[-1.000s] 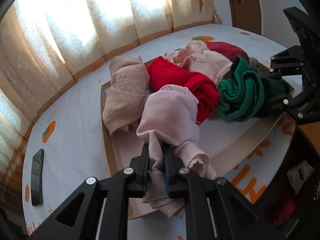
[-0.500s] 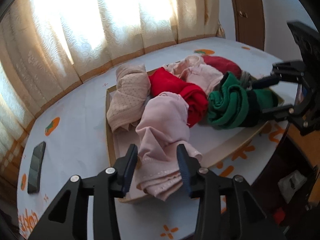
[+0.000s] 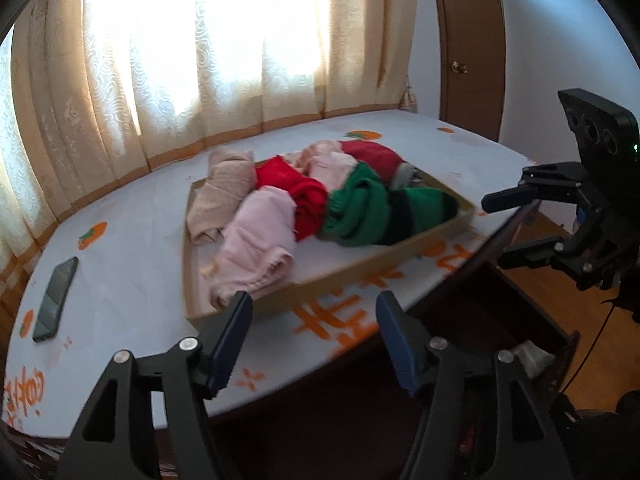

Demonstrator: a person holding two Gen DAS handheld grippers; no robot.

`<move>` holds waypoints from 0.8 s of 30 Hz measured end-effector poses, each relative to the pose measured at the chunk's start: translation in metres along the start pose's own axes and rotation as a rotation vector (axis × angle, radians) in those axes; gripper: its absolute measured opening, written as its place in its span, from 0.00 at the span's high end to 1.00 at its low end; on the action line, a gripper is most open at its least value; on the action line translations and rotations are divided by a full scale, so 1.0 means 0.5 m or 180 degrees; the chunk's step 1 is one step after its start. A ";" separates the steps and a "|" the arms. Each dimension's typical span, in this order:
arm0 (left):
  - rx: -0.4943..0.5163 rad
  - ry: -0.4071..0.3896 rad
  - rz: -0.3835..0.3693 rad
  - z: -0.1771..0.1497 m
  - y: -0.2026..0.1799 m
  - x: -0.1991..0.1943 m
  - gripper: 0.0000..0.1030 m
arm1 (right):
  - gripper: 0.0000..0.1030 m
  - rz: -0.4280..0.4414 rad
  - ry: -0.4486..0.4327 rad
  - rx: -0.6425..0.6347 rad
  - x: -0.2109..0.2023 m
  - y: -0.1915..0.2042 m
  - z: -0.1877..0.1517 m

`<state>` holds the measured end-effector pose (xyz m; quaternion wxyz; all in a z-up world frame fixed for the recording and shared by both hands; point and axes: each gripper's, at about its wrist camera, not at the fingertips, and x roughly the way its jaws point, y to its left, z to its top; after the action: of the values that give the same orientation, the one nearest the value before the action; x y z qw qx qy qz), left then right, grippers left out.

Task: Take underwear out of drawer
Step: 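Move the left tool to the beige underwear while the right tool reaches the red sock in the drawer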

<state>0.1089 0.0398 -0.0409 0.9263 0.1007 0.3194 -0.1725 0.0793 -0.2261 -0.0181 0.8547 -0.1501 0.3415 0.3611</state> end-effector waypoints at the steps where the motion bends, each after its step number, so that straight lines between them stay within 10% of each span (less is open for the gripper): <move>1: -0.0011 0.0012 -0.0049 -0.007 -0.009 -0.003 0.36 | 0.36 0.0007 0.0003 -0.0001 -0.004 0.005 -0.005; 24: 0.0079 0.1193 -0.0304 -0.197 -0.088 0.051 0.33 | 0.35 0.0555 0.1231 -0.0075 0.106 0.129 -0.174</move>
<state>0.0562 0.0221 -0.1365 0.8401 0.1271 0.4886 -0.1984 0.0184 -0.1977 -0.1183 0.7369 -0.1964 0.5067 0.4021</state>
